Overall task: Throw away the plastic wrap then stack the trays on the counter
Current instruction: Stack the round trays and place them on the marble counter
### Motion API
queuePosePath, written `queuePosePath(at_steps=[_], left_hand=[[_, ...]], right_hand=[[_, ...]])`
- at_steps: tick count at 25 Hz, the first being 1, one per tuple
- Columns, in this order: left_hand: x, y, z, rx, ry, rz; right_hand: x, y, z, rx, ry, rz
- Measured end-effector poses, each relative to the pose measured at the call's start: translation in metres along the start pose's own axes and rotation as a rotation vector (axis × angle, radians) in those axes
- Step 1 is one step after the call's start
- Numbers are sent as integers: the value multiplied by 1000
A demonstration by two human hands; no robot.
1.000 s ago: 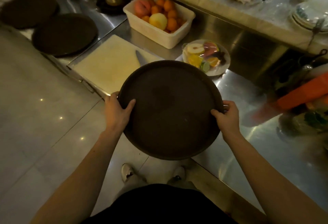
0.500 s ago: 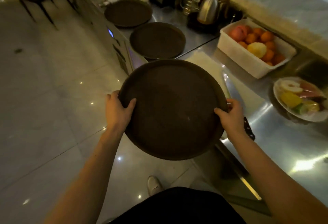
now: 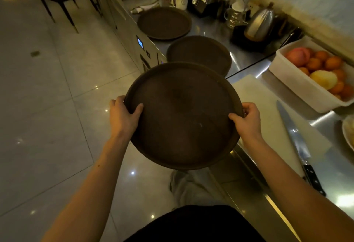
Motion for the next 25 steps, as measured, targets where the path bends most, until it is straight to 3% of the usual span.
queuePosePath(at_steps=[13,25], left_hand=[[78,137,186,-190,155,172],[131,292,320,-516,414,219]], right_hand=[[-5,94,137,142,196,1],[-3,143,213,321,364,-124]])
Point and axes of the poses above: each hand's wrist, its own z-axis towards the middle knuckle, its own y-axis out of the palm, x = y × z, the point moved 3 cm from there along z, towards the middle knuckle, and after that the axes turned 10 degrees about x, right-handed, at the moved point
